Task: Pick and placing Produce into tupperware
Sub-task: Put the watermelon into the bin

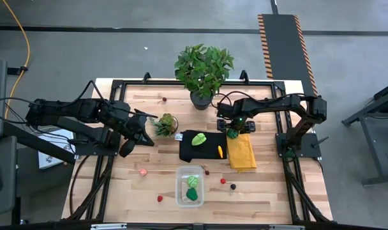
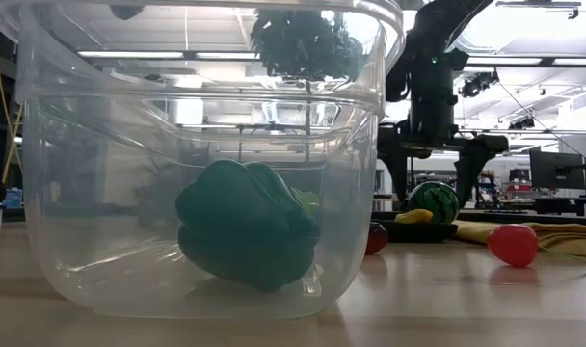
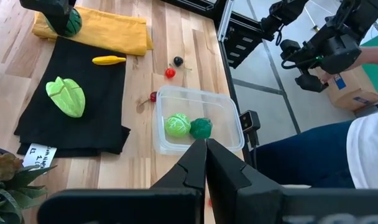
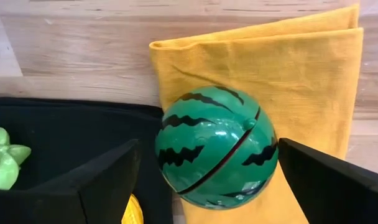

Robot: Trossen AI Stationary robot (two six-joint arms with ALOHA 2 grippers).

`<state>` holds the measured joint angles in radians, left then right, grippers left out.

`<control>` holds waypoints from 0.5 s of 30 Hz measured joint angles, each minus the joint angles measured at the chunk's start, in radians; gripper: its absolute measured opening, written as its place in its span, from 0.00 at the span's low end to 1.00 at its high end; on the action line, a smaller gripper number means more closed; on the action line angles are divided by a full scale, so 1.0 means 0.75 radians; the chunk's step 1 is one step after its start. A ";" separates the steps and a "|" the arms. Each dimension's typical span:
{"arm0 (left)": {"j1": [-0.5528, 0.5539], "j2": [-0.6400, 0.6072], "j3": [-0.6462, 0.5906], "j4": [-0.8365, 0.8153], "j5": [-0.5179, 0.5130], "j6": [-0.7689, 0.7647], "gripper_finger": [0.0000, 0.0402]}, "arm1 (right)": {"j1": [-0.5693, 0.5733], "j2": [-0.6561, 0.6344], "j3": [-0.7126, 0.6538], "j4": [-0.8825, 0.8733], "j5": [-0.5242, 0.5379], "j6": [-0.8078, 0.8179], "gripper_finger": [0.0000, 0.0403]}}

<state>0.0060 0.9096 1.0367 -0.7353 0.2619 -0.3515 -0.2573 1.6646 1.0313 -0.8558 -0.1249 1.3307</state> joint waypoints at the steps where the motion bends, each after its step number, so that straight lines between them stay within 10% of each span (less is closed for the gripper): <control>1: 0.000 0.000 0.000 0.000 0.000 0.000 0.00 | 0.000 0.000 0.000 0.000 0.000 -0.001 0.89; 15: 0.000 0.000 0.000 -0.001 0.000 0.004 0.00 | -0.004 0.069 0.001 0.006 -0.048 -0.036 0.88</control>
<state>0.0062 0.9096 1.0367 -0.7357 0.2619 -0.3485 -0.2604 1.7161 1.0317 -0.8514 -0.1612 1.3040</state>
